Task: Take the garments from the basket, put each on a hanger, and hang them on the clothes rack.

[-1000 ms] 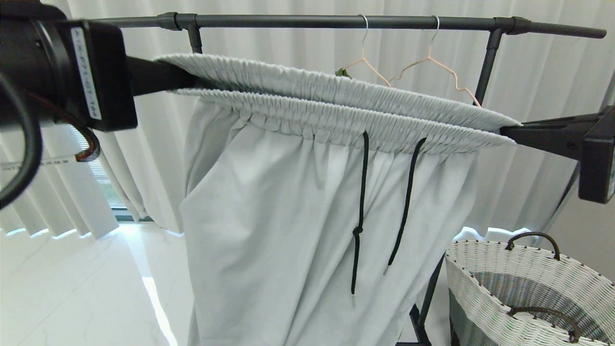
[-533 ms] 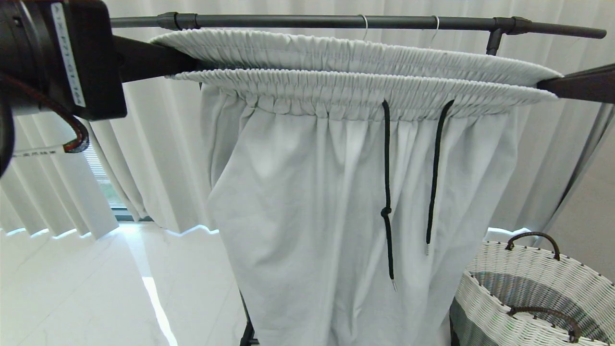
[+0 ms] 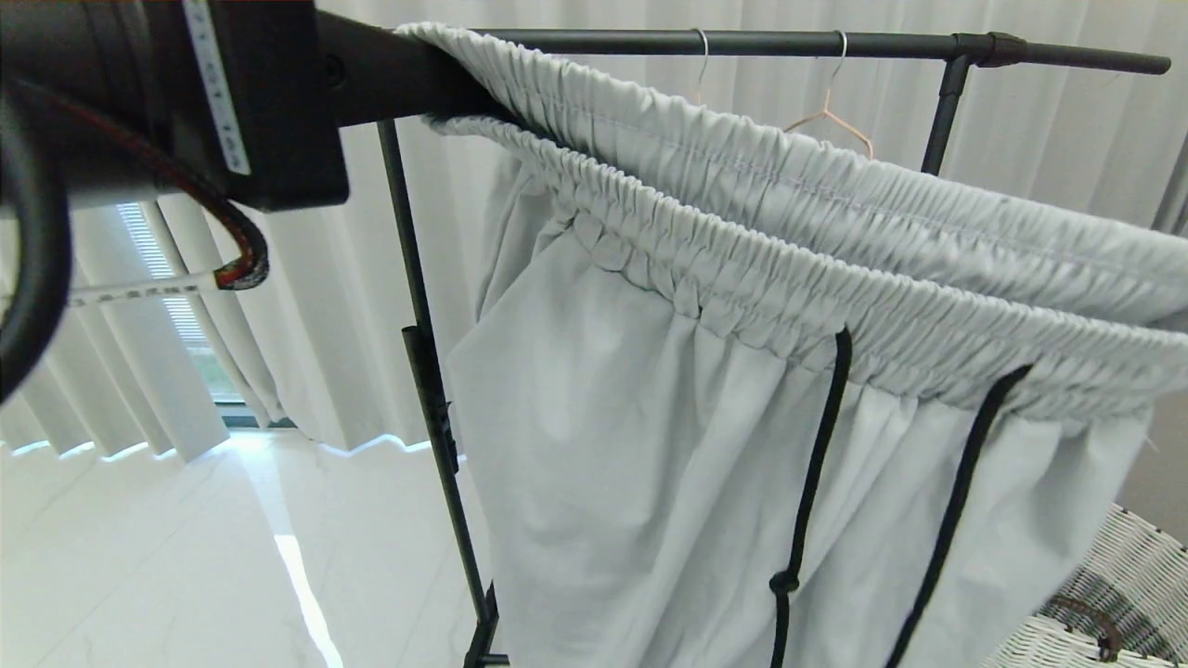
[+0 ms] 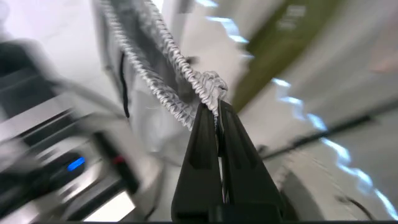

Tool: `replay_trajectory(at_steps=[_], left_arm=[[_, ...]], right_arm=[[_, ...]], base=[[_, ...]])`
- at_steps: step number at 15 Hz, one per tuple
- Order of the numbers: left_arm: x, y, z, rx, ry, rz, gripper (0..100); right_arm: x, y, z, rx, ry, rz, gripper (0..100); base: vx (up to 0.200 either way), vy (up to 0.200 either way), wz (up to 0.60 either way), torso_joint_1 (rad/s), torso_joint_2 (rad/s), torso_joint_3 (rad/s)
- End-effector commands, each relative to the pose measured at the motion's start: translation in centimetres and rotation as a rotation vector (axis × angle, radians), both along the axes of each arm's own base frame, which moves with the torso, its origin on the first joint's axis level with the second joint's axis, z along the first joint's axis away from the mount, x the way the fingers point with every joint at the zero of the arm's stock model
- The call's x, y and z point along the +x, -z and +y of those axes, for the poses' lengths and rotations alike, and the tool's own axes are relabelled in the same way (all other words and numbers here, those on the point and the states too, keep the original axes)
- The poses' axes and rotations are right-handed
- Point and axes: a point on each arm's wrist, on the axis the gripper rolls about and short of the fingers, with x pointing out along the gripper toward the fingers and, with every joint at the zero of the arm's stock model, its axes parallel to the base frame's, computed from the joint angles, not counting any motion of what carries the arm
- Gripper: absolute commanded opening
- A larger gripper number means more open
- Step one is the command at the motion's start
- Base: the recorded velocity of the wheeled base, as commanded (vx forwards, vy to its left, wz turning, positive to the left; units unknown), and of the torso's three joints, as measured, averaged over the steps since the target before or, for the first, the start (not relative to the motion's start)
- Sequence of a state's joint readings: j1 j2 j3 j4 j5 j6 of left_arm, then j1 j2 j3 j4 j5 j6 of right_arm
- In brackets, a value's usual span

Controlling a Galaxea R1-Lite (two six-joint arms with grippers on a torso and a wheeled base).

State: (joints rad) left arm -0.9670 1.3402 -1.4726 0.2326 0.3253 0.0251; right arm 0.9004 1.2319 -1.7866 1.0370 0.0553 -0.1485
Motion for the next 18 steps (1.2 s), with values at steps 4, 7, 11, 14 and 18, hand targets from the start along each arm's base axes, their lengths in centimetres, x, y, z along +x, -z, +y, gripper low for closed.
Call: replay_trajectory(at_steps=[4,7,11,14,18], left_arm=[[1.4,-0.6,-2.2,-0.013,0.017,0.0,0],[1.5,-0.7,-2.4,-0.039,0.03,0.021,0],[-0.6,-0.1,0.6,0.023,0.024,0.15,0],[-3.8,0.4,4.8,0.069,0.147,0.305,0],[-7.3,0.1,8.8,-0.011,0.356,0.444,0]], right_arm=[[-1.8,0.0,0.3,0.027,-0.221,0.054,0],[-2.2,0.1,0.5,0.035,-0.247,0.082,0],[-0.4,0.8,0.8,-0.016,-0.03,0.037,0],[2.3,0.8,2.8,0.05,0.096,-0.036,0],[5.4,0.7,6.4,0.162,0.108,-0.117,0]], base=[[0.0,0.0,0.0,0.0,0.0,0.0],[0.0,0.0,0.0,0.0,0.0,0.0],[0.0,0.0,0.0,0.0,0.0,0.0],[0.0,0.0,0.0,0.0,0.0,0.0],[0.0,0.0,0.0,0.0,0.0,0.0]])
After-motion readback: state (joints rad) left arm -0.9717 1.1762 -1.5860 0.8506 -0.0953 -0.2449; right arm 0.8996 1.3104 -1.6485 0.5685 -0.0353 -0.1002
